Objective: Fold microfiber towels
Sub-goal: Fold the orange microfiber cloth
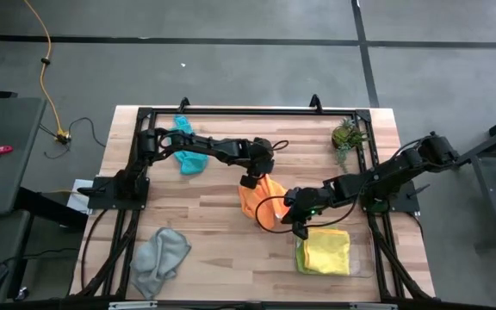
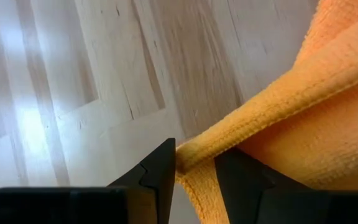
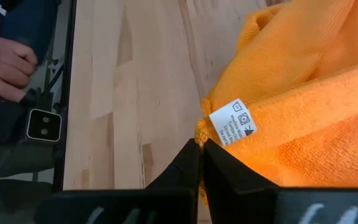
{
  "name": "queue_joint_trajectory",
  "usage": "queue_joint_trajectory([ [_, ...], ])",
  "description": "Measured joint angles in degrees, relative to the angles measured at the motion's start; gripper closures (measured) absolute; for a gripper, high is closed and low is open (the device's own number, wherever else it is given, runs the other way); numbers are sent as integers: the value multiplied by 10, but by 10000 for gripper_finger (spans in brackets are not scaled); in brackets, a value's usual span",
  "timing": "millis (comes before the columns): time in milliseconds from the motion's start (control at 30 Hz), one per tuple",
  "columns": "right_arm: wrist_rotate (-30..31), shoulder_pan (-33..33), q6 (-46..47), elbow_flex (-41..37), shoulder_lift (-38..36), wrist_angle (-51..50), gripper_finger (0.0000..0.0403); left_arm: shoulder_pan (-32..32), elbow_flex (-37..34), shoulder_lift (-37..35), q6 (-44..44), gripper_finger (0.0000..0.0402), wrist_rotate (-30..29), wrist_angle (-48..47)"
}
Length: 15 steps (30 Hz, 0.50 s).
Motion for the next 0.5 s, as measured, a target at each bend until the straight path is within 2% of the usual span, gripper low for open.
queue_joint_trajectory([
  [200, 1, 0, -1, 0, 0, -1, 403, 0, 0, 0, 0, 327, -14, -6],
  [400, 1, 0, -1, 0, 0, -1, 403, -2, 0, -18, 0, 394, -58, -20],
  [500, 2, 0, -1, 0, 0, -1, 403, -1, 0, -35, -7, 393, -68, -41],
])
